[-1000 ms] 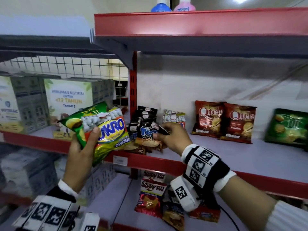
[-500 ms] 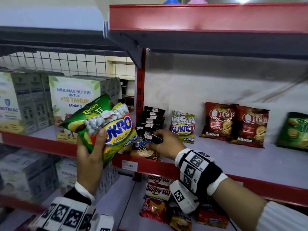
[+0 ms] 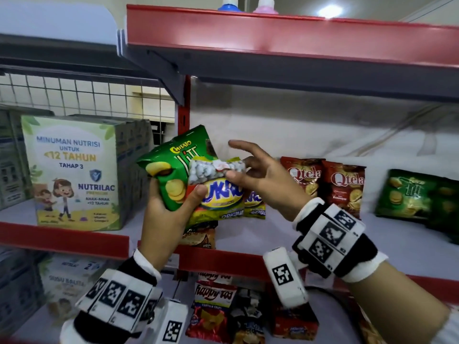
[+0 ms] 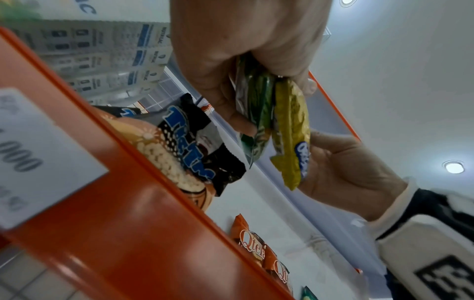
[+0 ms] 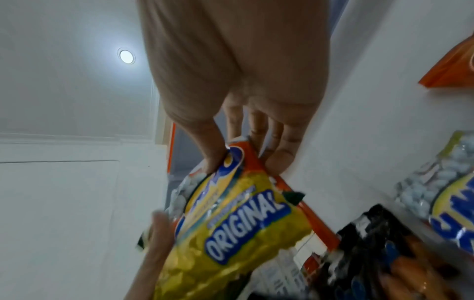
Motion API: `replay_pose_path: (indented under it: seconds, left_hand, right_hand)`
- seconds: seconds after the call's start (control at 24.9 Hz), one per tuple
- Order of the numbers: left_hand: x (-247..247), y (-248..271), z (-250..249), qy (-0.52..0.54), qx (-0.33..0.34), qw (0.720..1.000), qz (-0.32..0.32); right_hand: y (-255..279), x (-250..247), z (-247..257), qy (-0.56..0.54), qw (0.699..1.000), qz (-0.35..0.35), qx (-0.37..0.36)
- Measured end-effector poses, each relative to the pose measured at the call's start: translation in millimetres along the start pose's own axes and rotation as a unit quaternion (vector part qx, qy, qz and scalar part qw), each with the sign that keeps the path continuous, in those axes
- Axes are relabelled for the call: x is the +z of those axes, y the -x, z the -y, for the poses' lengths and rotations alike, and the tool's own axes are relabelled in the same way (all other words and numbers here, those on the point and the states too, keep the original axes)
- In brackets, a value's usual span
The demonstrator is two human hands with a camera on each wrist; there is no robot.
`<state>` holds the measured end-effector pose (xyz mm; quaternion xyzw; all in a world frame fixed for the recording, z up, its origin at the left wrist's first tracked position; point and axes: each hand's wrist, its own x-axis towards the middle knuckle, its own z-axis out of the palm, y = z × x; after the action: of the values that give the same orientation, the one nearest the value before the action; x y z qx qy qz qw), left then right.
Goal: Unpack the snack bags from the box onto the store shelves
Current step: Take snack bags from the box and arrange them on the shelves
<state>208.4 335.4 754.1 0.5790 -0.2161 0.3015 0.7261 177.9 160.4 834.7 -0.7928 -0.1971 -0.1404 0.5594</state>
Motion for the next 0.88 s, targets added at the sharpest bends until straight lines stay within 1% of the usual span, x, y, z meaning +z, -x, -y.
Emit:
replay_pose_path:
  seconds: [0.04,0.12,0.16,0.2,0.24,0.28,0.32,0.4,0.44,0.6,0.68,0.72,0.76,0.84,0.88]
  left_hand:
    - [1,-1,0,0.001,0.003,1.0,-0.004]
    - [-1,-6,0,0.007,0.007,1.0,-0.017]
    - [-4,-8,1,0.01,0.008,1.0,-0.025]
    - [-7,-9,2,0.011,0.008,0.999,-0.032]
    - [-10,-10,3,0.011,0.01,0.999,-0.035]
    - [-12,-10,4,0.011,0.01,0.999,-0.036]
    - [-15,-9,4,0.009,0.009,0.999,-0.035]
    - [-17,-8,5,0.005,0.007,0.999,-0.031]
    - [-19,-7,6,0.002,0.007,1.0,-0.029]
    - [-21,-5,8,0.0,0.005,1.0,-0.013]
    - [-18,-2,7,0.002,0.001,1.0,-0.004]
    - [-16,-1,5,0.004,-0.003,1.0,-0.001]
    - [-13,1,4,0.006,-0.007,1.0,-0.001]
    - [-2,5,0,0.015,-0.015,1.0,0.004]
    - [6,7,-2,0.019,-0.018,1.0,0.014]
  right_hand:
    - [-5,-9,-1,0.003,1.0,-0.023,0.008]
    - [-17,-29,-7,-0.011,0.995,-0.094,0.044]
    - [-23,-38,-15,0.012,0.991,-0.121,0.057]
    - [-29,-47,-25,0.074,0.986,-0.132,0.069]
    - [-34,-53,-35,0.147,0.977,-0.124,0.089]
    - [-38,-56,-46,0.197,0.968,-0.106,0.118]
    - [-42,-59,-56,0.217,0.96,-0.082,0.156]
    - [-51,-63,-72,0.214,0.949,-0.047,0.227]
    - [-55,-63,-78,0.21,0.945,-0.036,0.25]
    - [-66,-61,-94,0.304,0.907,0.006,0.29]
    - [-67,-64,-98,0.295,0.904,-0.006,0.309]
    - [-66,-65,-95,0.302,0.903,-0.013,0.306]
    - [-65,-69,-89,0.337,0.896,-0.022,0.289]
    - [-61,-79,-72,0.431,0.877,-0.042,0.207]
    - [-54,-84,-60,0.444,0.88,-0.052,0.161]
